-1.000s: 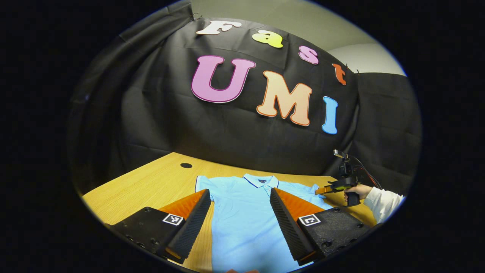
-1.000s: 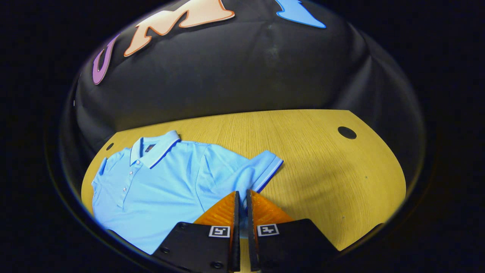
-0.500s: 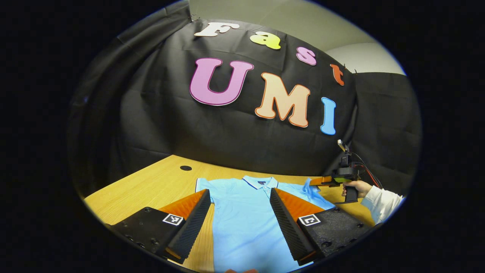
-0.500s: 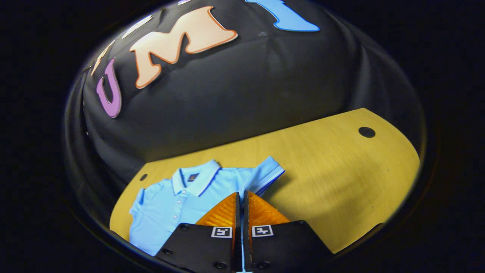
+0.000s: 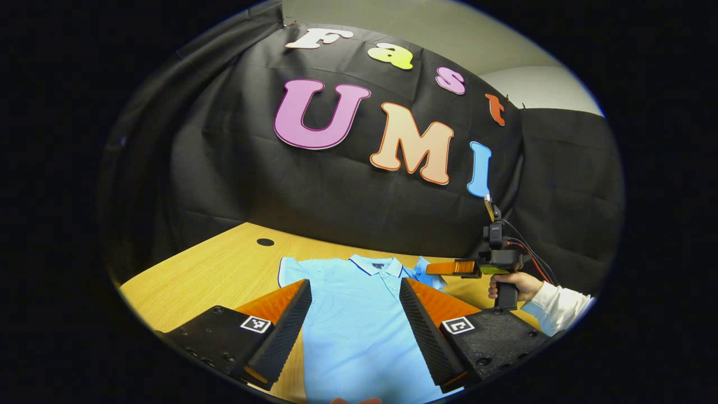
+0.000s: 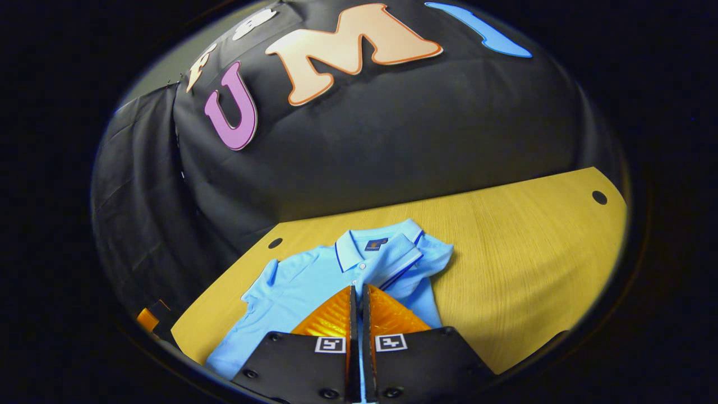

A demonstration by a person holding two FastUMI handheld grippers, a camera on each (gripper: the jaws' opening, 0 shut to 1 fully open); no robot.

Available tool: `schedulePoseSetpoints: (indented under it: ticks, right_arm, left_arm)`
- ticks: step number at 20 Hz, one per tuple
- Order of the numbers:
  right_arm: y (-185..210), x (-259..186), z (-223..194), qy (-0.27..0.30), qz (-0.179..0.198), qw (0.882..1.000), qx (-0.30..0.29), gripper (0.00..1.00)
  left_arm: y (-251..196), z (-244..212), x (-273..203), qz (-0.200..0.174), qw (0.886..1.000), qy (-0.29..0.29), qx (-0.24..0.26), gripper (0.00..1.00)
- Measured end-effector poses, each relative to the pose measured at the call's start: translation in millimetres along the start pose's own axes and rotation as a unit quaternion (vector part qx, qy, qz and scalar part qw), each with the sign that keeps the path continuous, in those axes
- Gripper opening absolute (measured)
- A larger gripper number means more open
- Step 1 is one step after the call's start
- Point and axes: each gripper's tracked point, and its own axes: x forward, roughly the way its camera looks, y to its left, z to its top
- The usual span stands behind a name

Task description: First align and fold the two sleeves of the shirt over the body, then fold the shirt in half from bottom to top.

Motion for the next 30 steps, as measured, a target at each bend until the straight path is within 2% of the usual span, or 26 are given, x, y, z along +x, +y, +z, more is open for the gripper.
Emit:
schedulePoseSetpoints:
  ticks: [4, 6, 7, 8, 9, 10, 11, 12, 14, 15, 16, 18, 20, 21, 22, 23, 25, 30]
  right_arm:
    - [13.8, 3.2, -31.1, 0.049, 0.031, 0.998, 0.037, 0.11]
    - [23.8, 1.2, -35.6, 0.044, 0.046, 0.998, 0.022, 0.05]
    - [29.9, -5.0, -34.6, 0.043, 0.054, 0.997, 0.016, 0.28]
    - [33.7, -16.1, -34.7, 0.047, 0.058, 0.997, 0.012, 0.29]
    - [42.8, -13.8, -40.2, 0.052, 0.068, 0.996, 0.011, 0.63]
    - [49.2, -18.1, -42.5, 0.055, 0.078, 0.995, 0.007, 0.66]
    - [49.1, -23.3, -42.7, 0.052, 0.078, 0.996, -0.004, 0.78]
    - [48.8, -26.9, -42.9, 0.046, 0.077, 0.996, -0.019, 0.95]
    - [40.9, -39.5, -41.3, 0.029, 0.063, 0.997, -0.046, 0.98]
    - [39.9, -47.3, -38.1, 0.015, 0.062, 0.997, -0.05, 0.94]
    - [38.1, -57.0, -35.2, 0.003, 0.064, 0.997, -0.048, 0.98]
    - [35.5, -79.2, -30.4, -0.018, 0.068, 0.997, -0.031, 0.98]
    - [33.6, -104.6, -29.1, -0.034, 0.075, 0.996, -0.029, 0.98]
    - [30.7, -118.6, -27.3, -0.044, 0.074, 0.996, -0.039, 0.94]
    - [27.6, -132.3, -25.5, -0.056, 0.07, 0.995, -0.051, 0.94]
    - [24.9, -145.7, -25.9, -0.068, 0.065, 0.994, -0.064, 0.98]
    - [20.4, -170.5, -27.3, -0.088, 0.059, 0.991, -0.081, 0.98]
    - [5.6, -210.2, -36.3, -0.119, 0.047, 0.99, -0.063, 0.98]
  left_arm:
    - [4.2, -4.0, -0.2, 0.005, 1.0, 0.005, 0.002, 0.94]
    - [7.1, -3.5, 1.2, 0.008, 1.0, 0.006, 0.001, 0.94]
    - [8.3, -4.1, 1.4, 0.01, 1.0, 0.007, 0.0, 0.94]
    - [10.6, -5.2, 1.4, 0.011, 1.0, 0.008, 0.0, 0.94]
    - [11.4, -6.4, 2.0, 0.012, 1.0, 0.01, -0.001, 0.94]
    - [12.6, -8.7, 3.3, 0.013, 1.0, 0.013, -0.002, 0.94]
    - [12.8, -9.5, 3.5, 0.012, 1.0, 0.015, -0.003, 0.94]
    - [11.4, -11.2, 5.3, 0.01, 1.0, 0.017, -0.004, 0.94]
    - [13.8, -20.0, 9.7, 0.007, 1.0, 0.027, -0.01, 0.94]
    - [16.0, -24.1, 12.5, 0.009, 0.999, 0.033, -0.013, 0.94]
    - [19.1, -28.9, 15.5, 0.012, 0.999, 0.04, -0.016, 0.94]
    - [27.5, -41.0, 20.7, 0.022, 0.998, 0.057, -0.023, 0.94]
    - [40.0, -55.9, 27.6, 0.04, 0.996, 0.084, -0.012, 0.94]
    - [46.1, -58.3, 31.9, 0.049, 0.994, 0.094, 0.001, 0.94]
    - [51.3, -58.9, 35.4, 0.055, 0.993, 0.105, 0.013, 0.94]
    - [56.2, -58.2, 39.4, 0.059, 0.991, 0.114, 0.024, 0.94]
    - [61.1, -52.3, 55.8, 0.065, 0.99, 0.124, 0.032, 0.94]
    - [73.4, -42.7, 113.2, 0.073, 0.986, 0.149, 0.026, 0.94]
